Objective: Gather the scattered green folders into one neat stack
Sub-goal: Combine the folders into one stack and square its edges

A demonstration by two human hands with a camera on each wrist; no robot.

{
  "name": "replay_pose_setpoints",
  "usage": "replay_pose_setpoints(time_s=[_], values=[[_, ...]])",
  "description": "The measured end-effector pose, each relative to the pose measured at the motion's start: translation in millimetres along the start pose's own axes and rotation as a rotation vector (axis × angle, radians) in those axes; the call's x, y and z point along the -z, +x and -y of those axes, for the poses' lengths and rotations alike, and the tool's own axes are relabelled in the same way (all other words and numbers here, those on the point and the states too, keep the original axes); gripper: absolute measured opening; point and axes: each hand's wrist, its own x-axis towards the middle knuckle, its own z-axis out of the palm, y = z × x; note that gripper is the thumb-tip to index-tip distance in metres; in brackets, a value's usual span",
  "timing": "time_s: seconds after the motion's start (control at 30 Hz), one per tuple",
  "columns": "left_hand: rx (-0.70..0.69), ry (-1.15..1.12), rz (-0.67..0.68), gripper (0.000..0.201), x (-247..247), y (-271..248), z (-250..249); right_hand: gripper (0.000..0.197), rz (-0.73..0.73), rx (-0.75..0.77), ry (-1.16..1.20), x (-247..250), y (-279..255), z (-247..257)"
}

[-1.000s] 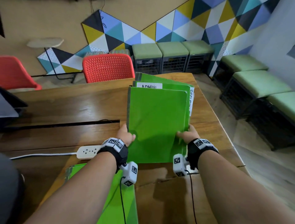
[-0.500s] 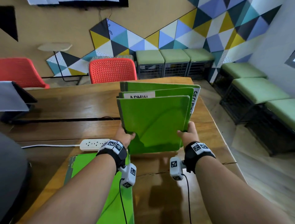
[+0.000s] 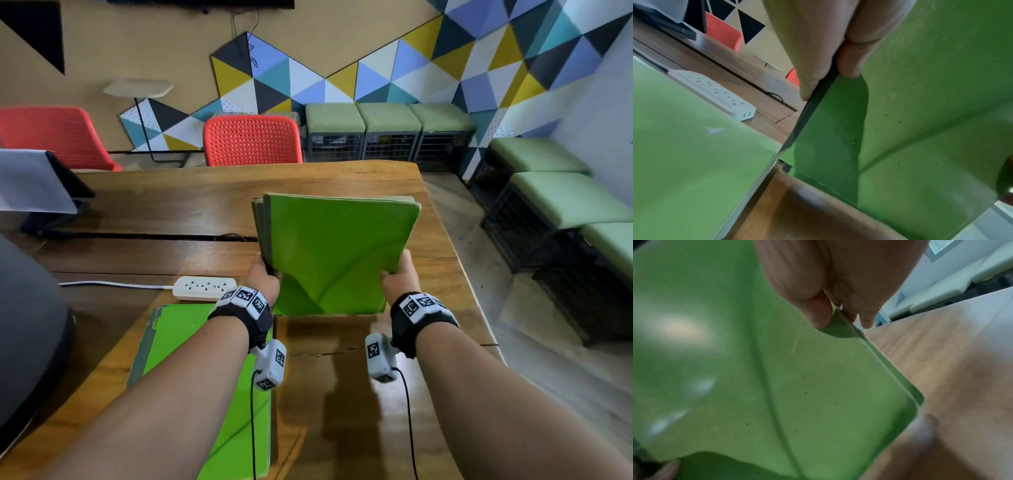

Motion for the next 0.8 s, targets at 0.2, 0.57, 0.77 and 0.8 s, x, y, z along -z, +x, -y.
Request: replay_pose_setpoints(time_s=[0.2,0.57,0.77,0.8], values=[[0.012,-0.049,-0.119,0.047,43,-3,-18,0.041,-0.019,0.171,-0.016,0,-6,54],[0.235,0.349,0.008,0.046,140,-43,93,0.043,0.309,-0.029,-0.252,-122,-81,17],[0.408,0.479,0.171,0.034,159,-60,164,0.036,0.401,-0.128,-0.421,-179,-126,-12],[0.437,0.494,0.186,0.035,160,-61,172,0.037,0.405,-0.136,-0.434,-186,-131,-14]])
